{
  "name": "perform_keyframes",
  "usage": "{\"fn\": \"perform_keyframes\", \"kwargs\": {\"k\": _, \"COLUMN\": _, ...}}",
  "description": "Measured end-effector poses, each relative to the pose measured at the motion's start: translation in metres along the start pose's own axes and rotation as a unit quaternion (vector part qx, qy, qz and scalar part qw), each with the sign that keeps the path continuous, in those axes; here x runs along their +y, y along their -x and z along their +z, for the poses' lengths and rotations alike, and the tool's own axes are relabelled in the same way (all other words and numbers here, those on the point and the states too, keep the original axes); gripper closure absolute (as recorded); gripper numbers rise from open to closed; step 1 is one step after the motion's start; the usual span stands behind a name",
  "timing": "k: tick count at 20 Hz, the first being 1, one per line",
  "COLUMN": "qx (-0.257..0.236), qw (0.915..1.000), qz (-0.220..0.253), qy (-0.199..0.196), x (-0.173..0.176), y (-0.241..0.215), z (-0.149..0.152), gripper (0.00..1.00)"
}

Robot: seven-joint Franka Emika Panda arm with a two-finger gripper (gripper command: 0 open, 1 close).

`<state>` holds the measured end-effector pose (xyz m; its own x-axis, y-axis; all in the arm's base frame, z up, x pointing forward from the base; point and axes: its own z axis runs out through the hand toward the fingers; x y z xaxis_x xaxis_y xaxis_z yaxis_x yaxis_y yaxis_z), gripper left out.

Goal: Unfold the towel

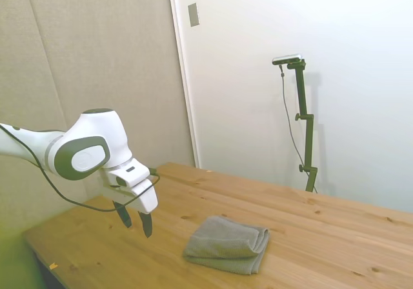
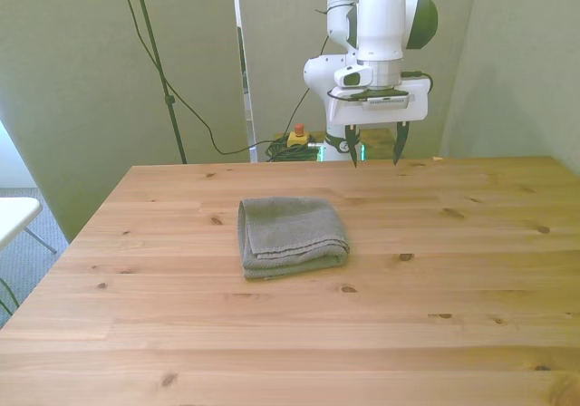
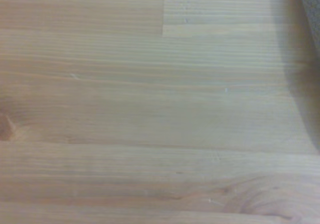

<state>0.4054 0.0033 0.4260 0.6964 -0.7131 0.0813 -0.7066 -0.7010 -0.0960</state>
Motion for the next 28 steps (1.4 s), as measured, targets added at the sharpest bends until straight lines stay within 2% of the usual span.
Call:
{"fn": "perform_keyframes", "kwargs": {"k": 4, "qx": 0.005, "qw": 0.9997, "qz": 0.024, "qy": -0.009, "x": 0.007, "y": -0.019, "z": -0.006, "gripper": 0.00}}
{"fn": "perform_keyframes", "kwargs": {"k": 6, "qx": 0.012, "qw": 0.9975, "qz": 0.065, "qy": -0.022, "x": 0.030, "y": -0.066, "z": -0.017, "gripper": 0.00}}
{"fn": "perform_keyframes", "kwargs": {"k": 11, "qx": 0.011, "qw": 0.9836, "qz": 0.169, "qy": -0.062, "x": 0.128, "y": -0.212, "z": -0.040, "gripper": 0.00}}
{"fn": "perform_keyframes", "kwargs": {"k": 13, "qx": -0.004, "qw": 0.9773, "qz": 0.196, "qy": -0.081, "x": 0.150, "y": -0.251, "z": -0.038, "gripper": 0.00}}
{"fn": "perform_keyframes", "kwargs": {"k": 15, "qx": -0.021, "qw": 0.9716, "qz": 0.213, "qy": -0.100, "x": 0.164, "y": -0.280, "z": -0.022, "gripper": 0.00}}
{"fn": "perform_keyframes", "kwargs": {"k": 19, "qx": -0.086, "qw": 0.9653, "qz": 0.196, "qy": -0.149, "x": 0.169, "y": -0.297, "z": 0.014, "gripper": 0.00}}
{"fn": "perform_keyframes", "kwargs": {"k": 22, "qx": -0.132, "qw": 0.9585, "qz": 0.189, "qy": -0.168, "x": 0.175, "y": -0.294, "z": 0.021, "gripper": 0.00}}
{"fn": "perform_keyframes", "kwargs": {"k": 25, "qx": -0.154, "qw": 0.9525, "qz": 0.178, "qy": -0.193, "x": 0.183, "y": -0.292, "z": 0.025, "gripper": 0.00}}
{"fn": "perform_keyframes", "kwargs": {"k": 28, "qx": -0.167, "qw": 0.9501, "qz": 0.175, "qy": -0.197, "x": 0.188, "y": -0.291, "z": 0.032, "gripper": 0.00}}
